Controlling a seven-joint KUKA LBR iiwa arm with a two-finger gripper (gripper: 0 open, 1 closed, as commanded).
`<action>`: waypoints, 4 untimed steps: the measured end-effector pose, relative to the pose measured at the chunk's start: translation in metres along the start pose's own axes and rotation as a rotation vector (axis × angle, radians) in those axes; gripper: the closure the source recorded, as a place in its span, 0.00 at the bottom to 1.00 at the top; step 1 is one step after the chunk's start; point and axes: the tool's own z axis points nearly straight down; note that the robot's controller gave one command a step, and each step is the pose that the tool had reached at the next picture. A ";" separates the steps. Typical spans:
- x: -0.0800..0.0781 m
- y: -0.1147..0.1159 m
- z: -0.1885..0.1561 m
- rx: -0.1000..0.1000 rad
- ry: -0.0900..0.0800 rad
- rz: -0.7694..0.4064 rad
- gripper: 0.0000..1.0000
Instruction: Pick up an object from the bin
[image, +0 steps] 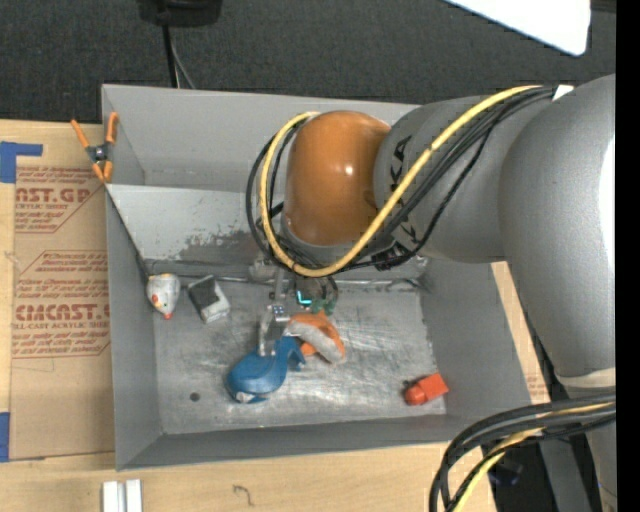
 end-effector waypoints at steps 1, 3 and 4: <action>-0.002 -0.001 -0.005 -0.001 -0.008 0.002 0.00; -0.001 -0.024 0.039 0.001 -0.016 -0.237 0.00; 0.007 -0.044 0.033 0.001 -0.008 -0.440 0.00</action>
Offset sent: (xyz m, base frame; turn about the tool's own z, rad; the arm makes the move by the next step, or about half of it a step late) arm -0.0097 -0.0433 -0.0846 -0.3509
